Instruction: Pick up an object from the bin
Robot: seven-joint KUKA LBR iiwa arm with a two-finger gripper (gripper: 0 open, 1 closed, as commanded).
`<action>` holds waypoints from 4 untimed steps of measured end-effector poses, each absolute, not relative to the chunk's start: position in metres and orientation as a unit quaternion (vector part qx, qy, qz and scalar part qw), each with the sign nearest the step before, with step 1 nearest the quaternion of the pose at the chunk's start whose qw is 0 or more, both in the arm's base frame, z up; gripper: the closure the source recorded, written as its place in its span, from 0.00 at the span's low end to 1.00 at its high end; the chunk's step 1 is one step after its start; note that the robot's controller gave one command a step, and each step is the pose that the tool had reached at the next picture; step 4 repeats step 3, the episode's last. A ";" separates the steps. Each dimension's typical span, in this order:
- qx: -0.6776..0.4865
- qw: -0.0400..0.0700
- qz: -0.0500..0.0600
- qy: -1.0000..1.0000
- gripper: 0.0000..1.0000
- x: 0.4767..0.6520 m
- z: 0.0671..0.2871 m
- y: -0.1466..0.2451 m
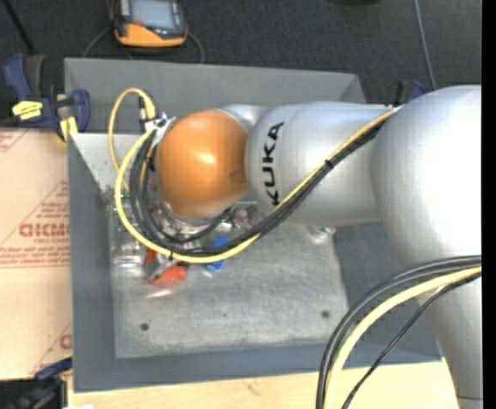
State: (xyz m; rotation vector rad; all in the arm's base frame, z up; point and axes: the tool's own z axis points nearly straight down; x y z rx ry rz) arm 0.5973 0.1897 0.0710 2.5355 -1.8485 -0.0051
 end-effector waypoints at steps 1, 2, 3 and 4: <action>0.806 -0.002 0.001 -0.592 1.00 0.599 0.098 0.189; 0.804 -0.004 0.003 -0.595 1.00 0.602 0.175 0.188; 0.802 -0.003 0.000 -0.597 1.00 0.603 0.177 0.189; 0.802 -0.003 0.000 -0.597 1.00 0.603 0.177 0.189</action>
Offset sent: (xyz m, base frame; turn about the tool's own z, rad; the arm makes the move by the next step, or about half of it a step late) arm 0.0001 0.0000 0.0245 0.0000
